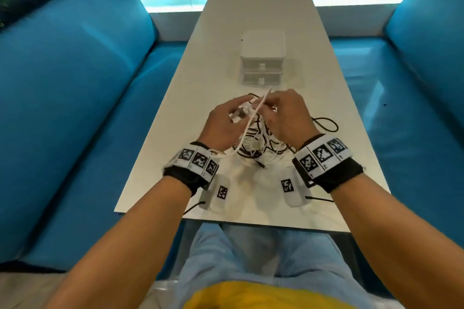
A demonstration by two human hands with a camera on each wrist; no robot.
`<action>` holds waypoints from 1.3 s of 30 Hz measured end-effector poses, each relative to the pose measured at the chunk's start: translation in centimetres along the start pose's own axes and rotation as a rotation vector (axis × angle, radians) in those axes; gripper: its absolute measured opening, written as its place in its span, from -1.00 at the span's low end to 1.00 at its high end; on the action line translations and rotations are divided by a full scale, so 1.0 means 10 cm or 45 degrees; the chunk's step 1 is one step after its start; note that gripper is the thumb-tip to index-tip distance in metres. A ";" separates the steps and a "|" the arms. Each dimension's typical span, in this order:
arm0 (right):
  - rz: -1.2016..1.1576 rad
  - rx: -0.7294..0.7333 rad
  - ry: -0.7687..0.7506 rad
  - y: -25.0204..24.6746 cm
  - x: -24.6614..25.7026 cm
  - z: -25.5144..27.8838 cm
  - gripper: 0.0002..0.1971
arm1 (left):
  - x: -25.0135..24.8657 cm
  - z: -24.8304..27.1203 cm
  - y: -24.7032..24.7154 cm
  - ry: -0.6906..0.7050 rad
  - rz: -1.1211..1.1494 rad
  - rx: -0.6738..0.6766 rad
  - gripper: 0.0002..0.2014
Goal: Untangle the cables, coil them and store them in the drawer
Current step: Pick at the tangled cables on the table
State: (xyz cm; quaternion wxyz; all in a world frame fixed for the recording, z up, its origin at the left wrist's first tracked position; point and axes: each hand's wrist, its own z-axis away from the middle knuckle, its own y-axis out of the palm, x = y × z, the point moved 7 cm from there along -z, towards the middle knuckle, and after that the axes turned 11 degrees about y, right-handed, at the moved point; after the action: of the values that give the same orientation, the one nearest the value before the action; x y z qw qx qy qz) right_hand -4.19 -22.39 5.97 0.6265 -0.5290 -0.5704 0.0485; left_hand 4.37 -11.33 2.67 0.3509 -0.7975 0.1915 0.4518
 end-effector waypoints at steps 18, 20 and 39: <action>0.185 0.265 0.166 0.34 -0.58 -0.07 -0.80 | 0.26 0.02 -0.22 -0.171 0.023 -0.211 -0.85; 0.245 0.245 0.281 0.27 -0.71 -0.13 -0.75 | 0.26 0.03 -0.38 -0.216 0.116 -0.334 -0.82; 0.018 0.191 -0.056 0.00 0.14 -0.27 -0.83 | -0.17 -0.21 -0.23 -0.019 0.448 -0.115 -0.65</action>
State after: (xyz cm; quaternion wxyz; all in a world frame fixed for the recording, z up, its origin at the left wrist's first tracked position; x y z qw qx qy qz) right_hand -1.62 -23.11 7.45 0.6514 -0.4834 -0.5749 0.1070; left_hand 6.16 -11.35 5.70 0.2316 -0.7633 0.3052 0.5202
